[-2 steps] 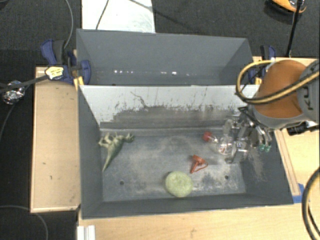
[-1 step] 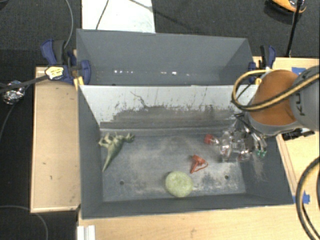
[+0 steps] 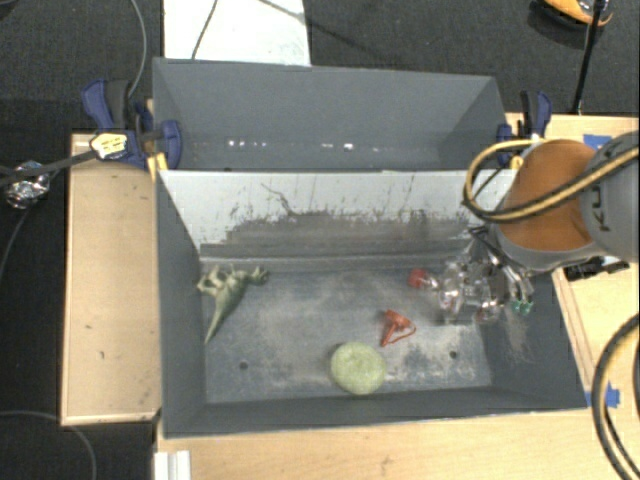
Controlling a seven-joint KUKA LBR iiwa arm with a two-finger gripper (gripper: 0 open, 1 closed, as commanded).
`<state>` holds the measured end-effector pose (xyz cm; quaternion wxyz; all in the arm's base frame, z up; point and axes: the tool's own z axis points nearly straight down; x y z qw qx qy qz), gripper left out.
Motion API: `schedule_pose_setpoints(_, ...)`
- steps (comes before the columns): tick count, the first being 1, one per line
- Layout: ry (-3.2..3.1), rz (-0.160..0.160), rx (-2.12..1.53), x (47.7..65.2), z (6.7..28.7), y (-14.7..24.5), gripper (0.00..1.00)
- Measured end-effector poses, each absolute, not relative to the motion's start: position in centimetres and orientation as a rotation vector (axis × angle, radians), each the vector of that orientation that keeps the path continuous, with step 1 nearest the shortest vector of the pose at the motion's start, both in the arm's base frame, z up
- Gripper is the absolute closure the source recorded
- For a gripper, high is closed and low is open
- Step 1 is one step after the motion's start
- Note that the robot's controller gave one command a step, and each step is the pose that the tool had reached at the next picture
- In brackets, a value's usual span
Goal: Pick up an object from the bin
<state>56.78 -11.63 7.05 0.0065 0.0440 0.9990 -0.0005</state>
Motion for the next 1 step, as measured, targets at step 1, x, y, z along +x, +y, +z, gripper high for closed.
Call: schedule_pose_setpoints(1,3.124,0.0,0.148,57.0,26.91,-12.16,1.0)
